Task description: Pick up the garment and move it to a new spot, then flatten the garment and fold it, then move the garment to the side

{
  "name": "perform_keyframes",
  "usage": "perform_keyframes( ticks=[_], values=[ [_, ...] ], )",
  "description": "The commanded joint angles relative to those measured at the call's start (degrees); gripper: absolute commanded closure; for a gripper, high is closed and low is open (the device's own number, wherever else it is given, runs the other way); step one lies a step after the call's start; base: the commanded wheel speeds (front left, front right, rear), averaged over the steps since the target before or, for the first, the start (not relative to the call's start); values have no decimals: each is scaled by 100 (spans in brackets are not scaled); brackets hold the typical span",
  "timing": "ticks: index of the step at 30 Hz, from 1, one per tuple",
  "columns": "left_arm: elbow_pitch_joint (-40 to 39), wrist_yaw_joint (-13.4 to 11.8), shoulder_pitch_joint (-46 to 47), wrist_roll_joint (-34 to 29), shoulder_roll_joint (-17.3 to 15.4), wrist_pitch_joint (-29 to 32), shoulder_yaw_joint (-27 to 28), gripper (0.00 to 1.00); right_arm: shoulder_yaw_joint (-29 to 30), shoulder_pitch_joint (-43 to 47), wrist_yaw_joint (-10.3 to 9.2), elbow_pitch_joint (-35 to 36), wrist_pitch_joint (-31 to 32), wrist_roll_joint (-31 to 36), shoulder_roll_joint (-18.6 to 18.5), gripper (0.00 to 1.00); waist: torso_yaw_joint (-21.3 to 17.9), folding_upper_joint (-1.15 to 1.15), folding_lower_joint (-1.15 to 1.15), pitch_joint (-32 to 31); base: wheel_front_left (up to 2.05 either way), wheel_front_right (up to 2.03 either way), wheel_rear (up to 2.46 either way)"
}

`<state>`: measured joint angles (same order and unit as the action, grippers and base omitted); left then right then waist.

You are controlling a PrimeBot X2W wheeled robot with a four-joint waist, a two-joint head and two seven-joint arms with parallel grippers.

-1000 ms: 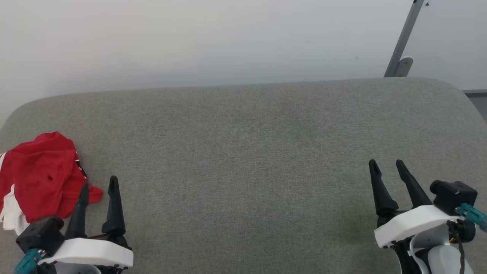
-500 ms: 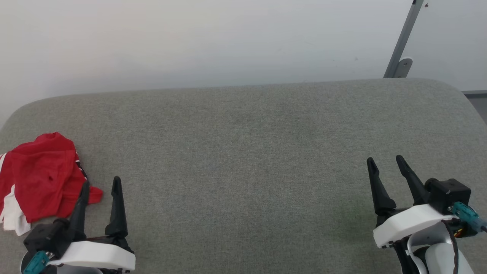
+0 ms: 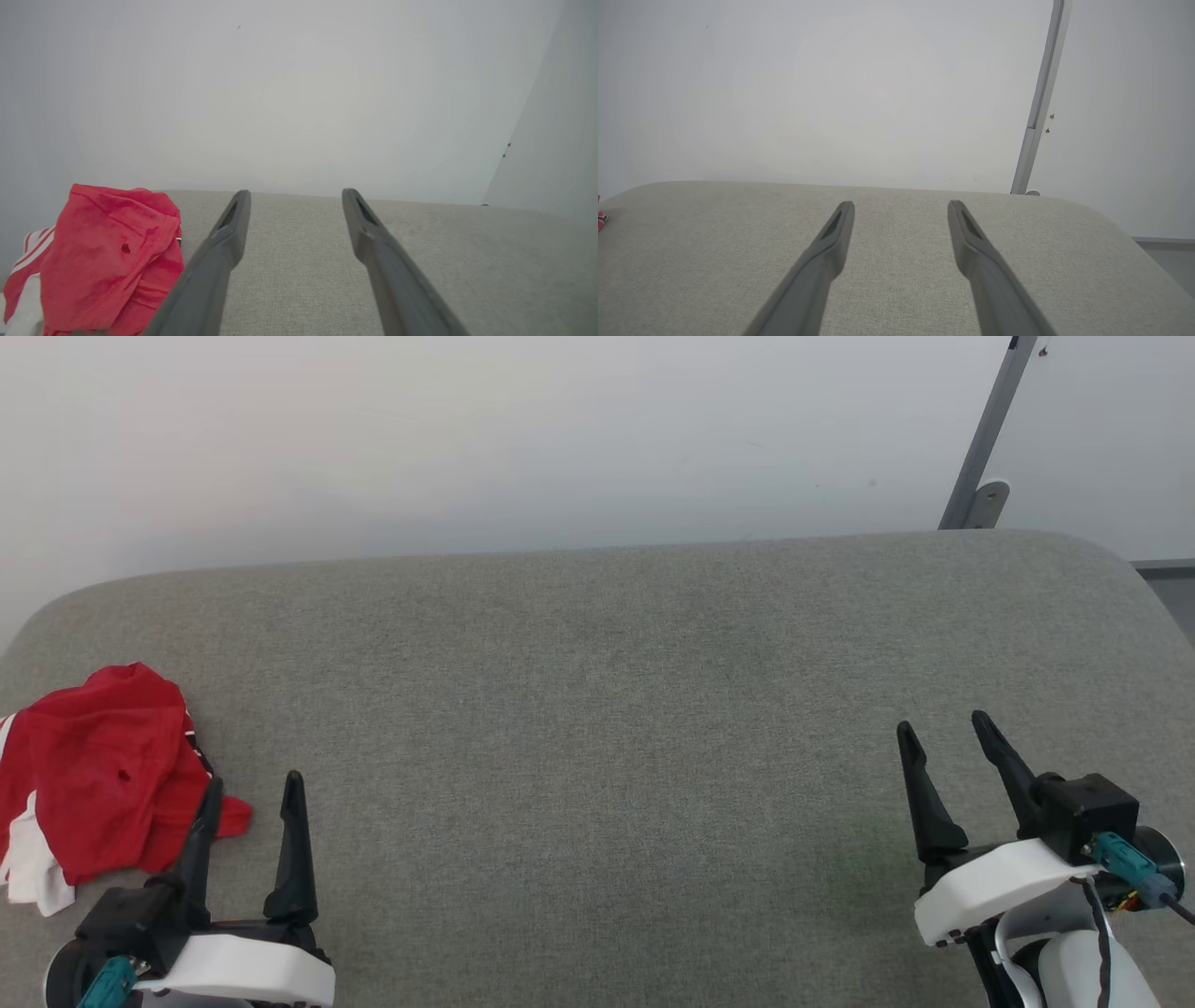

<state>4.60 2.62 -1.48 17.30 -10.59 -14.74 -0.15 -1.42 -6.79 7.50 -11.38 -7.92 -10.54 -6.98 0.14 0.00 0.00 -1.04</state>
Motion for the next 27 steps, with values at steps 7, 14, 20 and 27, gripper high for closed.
perform_keyframes(
  ticks=[7,14,20,27],
  values=[
    [13,37,-33,-13,-1,-54,-4,0,32,-61,-2,25,-48,109,2,0,1,0,0,-3,0,0,0],
    [64,33,-25,20,-17,-40,-30,0,41,-56,-2,13,-66,123,6,0,7,0,0,-9,0,0,0],
    [135,-115,66,87,-29,-8,94,0,-122,-69,-2,43,2,93,32,0,253,0,0,-34,0,0,0],
    [100,-262,68,237,-86,94,287,0,-442,-175,-2,4,65,5,-20,0,890,0,0,-94,0,0,0]
  ],
)
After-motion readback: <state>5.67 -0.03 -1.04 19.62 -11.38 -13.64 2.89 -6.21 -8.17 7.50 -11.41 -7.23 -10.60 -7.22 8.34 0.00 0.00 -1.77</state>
